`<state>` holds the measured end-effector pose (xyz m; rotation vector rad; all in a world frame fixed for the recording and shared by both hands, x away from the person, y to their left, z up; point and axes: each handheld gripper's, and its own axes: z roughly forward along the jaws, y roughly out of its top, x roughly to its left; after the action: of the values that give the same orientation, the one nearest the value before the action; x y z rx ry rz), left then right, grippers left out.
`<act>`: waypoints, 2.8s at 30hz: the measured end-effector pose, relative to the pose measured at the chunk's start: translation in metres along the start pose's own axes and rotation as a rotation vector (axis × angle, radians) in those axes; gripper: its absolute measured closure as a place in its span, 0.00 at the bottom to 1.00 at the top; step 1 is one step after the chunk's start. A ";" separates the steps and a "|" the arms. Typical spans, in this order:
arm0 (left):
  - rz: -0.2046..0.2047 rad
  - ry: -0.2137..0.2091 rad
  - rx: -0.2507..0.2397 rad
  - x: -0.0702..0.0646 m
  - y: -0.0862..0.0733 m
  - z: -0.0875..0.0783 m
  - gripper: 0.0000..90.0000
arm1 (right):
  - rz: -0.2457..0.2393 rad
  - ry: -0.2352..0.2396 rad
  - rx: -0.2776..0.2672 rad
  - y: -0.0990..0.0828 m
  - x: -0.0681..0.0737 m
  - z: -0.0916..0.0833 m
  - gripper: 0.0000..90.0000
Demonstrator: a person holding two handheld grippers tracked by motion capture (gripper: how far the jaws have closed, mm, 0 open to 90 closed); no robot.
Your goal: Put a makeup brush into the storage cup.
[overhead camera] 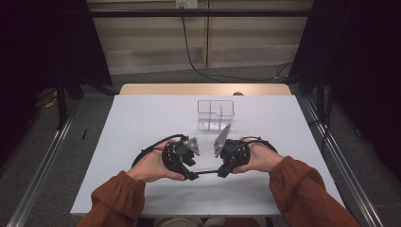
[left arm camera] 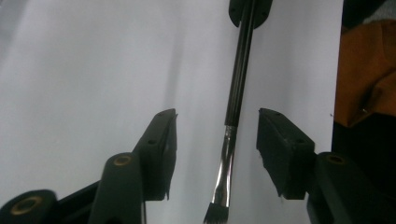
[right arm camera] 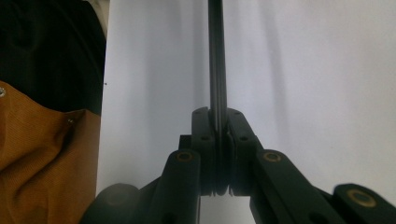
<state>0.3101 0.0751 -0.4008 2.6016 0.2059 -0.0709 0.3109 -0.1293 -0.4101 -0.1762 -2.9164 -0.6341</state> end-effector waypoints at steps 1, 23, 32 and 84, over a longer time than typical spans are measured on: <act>-0.013 0.007 -0.017 0.000 0.000 0.000 0.45 | 0.005 0.001 0.000 -0.001 0.000 0.000 0.93; -0.141 0.078 -0.220 0.007 -0.032 -0.020 0.04 | 0.073 -0.070 -0.105 -0.025 0.006 -0.007 0.93; -0.194 0.127 -0.280 0.007 -0.048 -0.029 0.04 | 0.116 -0.075 -0.133 -0.045 0.008 -0.010 0.93; -0.254 0.241 -0.397 -0.005 -0.075 -0.028 0.04 | 0.209 -0.222 -0.752 -0.068 0.023 -0.001 0.93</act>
<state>0.2940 0.1523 -0.4133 2.1720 0.5750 0.1783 0.2780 -0.1894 -0.4327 -0.6543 -2.6310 -1.7233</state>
